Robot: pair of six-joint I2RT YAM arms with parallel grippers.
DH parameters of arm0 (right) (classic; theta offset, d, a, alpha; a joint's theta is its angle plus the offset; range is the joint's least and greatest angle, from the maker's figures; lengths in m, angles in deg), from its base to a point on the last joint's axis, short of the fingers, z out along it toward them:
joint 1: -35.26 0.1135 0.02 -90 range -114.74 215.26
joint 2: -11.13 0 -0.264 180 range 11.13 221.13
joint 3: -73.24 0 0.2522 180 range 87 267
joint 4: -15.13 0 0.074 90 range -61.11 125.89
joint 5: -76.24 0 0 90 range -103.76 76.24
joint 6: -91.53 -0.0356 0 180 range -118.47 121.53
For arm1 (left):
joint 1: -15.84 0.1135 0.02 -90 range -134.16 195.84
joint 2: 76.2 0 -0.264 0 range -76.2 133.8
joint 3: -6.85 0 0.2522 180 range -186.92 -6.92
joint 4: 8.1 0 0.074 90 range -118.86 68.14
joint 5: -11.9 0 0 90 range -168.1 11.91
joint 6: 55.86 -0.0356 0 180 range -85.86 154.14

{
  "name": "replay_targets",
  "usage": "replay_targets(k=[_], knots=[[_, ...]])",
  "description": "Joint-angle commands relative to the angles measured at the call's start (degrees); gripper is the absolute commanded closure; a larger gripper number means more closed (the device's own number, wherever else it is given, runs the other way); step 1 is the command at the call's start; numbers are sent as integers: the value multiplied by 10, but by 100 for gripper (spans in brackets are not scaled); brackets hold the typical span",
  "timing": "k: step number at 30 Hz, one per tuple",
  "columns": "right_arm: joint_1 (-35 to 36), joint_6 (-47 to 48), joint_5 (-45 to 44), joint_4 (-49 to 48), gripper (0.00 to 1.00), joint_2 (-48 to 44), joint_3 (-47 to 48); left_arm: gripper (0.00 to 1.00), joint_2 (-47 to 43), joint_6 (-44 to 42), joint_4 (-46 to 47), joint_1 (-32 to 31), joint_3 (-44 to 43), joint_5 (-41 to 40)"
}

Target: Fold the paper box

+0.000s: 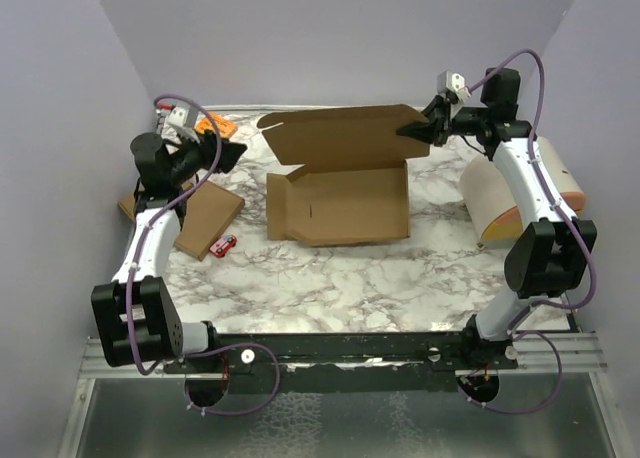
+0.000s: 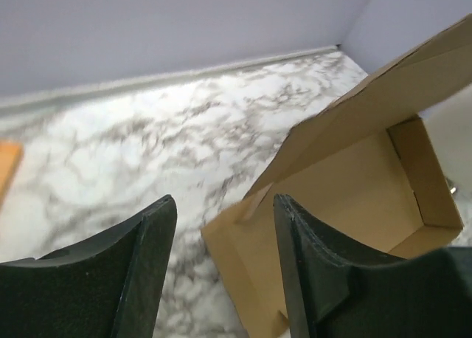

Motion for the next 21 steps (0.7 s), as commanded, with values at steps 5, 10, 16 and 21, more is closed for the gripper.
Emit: replay_targets(k=[5, 10, 16, 21], knots=[[0, -37, -6, -66, 99, -29, -44, 37, -45, 131, -39, 14, 171, -148], [0, -43, -4, -73, 99, -32, -56, 34, -34, 119, 1, -47, 223, -195], [0, -46, -2, -77, 99, -39, -64, 30, 25, 111, 6, -96, 238, -305], [0, -45, -1, -77, 99, -40, -66, 32, 65, 117, 33, -107, 226, -293]])
